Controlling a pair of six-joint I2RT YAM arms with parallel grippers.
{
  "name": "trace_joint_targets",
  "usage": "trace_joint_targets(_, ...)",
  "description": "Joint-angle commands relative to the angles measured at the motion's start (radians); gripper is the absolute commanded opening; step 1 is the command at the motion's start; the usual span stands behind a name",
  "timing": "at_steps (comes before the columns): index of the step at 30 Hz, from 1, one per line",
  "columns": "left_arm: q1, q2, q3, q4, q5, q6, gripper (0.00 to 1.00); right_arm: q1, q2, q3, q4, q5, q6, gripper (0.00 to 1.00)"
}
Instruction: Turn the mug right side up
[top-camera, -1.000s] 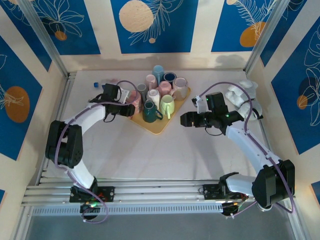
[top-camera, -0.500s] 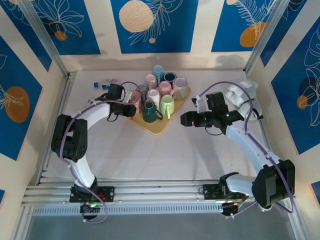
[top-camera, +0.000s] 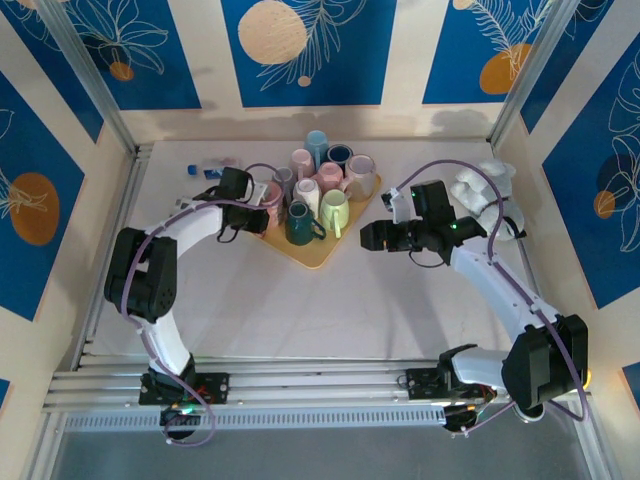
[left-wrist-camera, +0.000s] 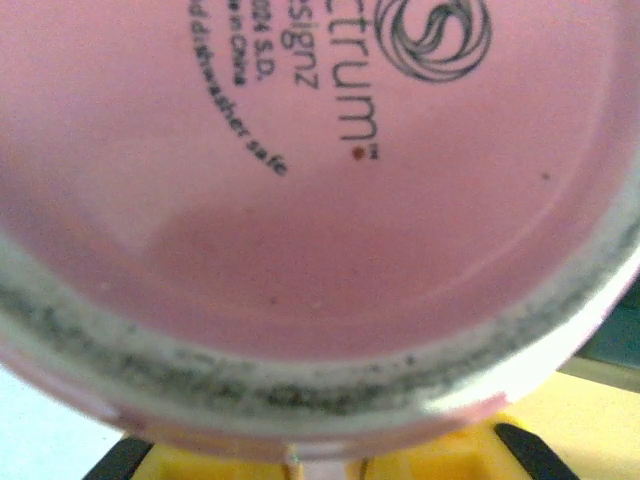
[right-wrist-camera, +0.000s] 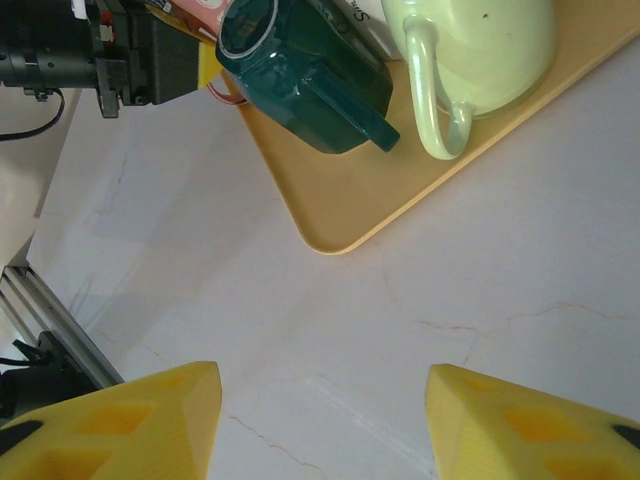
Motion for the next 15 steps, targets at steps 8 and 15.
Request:
trace_joint_targets(8,-0.02,-0.212,-0.001,-0.004,0.022,-0.032,0.03,-0.011,-0.016,0.032,-0.002,-0.086,0.001,0.56)
trace_joint_targets(15,-0.026,-0.333,0.023,-0.049,0.067,-0.105,0.01,-0.011,-0.043,0.032,0.0,-0.134,0.027,0.56)
